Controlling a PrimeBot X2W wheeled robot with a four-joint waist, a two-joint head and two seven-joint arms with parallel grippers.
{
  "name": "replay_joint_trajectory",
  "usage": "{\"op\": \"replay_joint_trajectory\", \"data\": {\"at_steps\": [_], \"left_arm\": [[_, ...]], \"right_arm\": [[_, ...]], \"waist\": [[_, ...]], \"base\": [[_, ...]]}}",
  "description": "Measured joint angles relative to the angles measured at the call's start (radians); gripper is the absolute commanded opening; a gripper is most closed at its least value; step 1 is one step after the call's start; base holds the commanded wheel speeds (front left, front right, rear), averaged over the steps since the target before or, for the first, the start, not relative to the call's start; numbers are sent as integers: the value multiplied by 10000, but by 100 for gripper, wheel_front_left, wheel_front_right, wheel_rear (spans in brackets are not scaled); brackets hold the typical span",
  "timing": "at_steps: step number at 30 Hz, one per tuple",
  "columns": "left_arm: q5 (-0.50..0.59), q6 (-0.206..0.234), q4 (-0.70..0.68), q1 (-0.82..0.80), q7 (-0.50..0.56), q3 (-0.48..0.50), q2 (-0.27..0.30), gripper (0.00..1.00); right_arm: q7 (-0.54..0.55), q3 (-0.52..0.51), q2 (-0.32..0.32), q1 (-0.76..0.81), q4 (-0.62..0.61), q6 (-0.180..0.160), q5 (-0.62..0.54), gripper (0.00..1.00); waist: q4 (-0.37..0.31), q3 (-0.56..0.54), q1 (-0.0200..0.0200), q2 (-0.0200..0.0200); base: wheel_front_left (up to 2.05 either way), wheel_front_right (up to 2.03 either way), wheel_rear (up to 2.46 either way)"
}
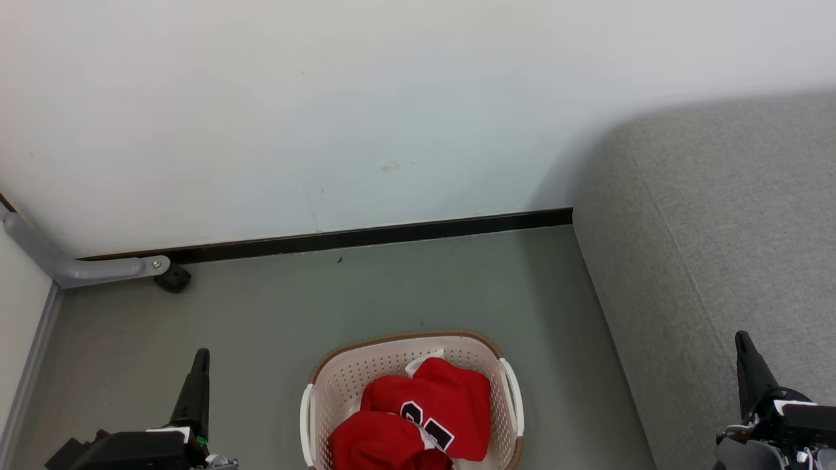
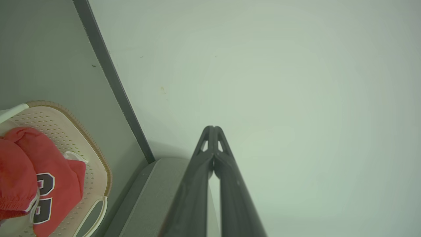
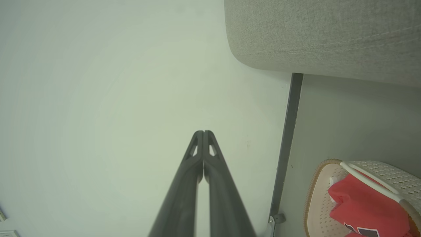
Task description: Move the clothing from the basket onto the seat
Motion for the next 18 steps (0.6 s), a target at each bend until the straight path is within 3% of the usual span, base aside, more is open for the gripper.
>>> {"op": "replay_joint_trajectory", "data": {"at_steps": [18], "left_arm": [[0,12,247,163,-4,-19,-48,0]], "right_arm": [[-2,19,69,162,253,-19,-4,0]], "waist": [[-1,1,0,0]], "base": [[0,0,0]]}}
